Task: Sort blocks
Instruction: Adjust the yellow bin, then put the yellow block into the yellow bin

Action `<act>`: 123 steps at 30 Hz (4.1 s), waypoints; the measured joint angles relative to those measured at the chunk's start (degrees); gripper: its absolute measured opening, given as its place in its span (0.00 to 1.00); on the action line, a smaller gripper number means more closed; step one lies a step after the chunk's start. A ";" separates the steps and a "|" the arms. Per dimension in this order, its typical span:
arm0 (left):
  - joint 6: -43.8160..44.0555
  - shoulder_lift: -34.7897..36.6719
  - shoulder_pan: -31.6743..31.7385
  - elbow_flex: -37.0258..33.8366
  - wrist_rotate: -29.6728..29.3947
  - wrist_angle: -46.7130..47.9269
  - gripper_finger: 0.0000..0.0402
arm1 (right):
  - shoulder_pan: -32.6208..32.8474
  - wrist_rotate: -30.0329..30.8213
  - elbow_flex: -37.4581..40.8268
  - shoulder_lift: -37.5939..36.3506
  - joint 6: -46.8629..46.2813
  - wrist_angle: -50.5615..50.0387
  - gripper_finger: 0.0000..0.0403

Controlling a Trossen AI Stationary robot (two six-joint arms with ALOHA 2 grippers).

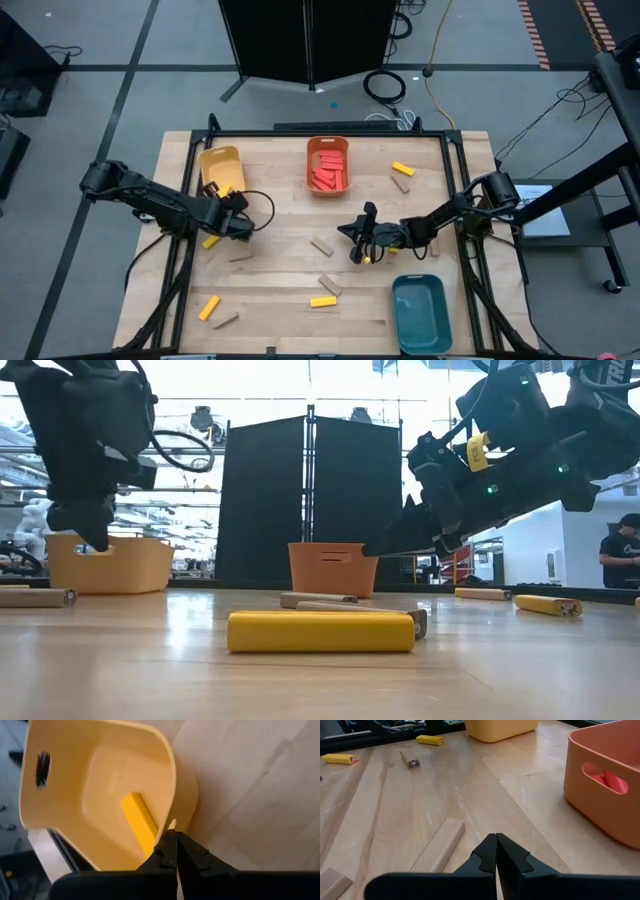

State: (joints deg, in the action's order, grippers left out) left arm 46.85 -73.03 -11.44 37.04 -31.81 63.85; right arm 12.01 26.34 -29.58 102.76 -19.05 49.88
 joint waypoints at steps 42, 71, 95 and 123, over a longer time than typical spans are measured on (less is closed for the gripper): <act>8.00 -1.18 -0.46 10.88 -2.75 4.09 0.00 | 0.04 -2.71 -0.02 0.00 0.02 -0.13 0.00; -33.60 -25.93 -25.75 7.89 7.82 -85.74 0.18 | 0.04 -2.44 -0.02 0.02 -1.29 -0.08 0.00; -31.22 -40.56 -25.03 8.26 7.36 -107.16 0.74 | 0.03 -2.44 -0.02 0.02 -1.28 -0.11 0.00; -30.65 -43.02 -22.03 10.05 10.02 -96.54 0.65 | -0.02 -2.41 -0.02 0.02 -1.25 -0.54 0.00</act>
State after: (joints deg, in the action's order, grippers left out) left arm 16.21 -116.06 -33.47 47.09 -21.79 -32.69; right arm 11.99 23.92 -29.61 102.78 -20.29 49.34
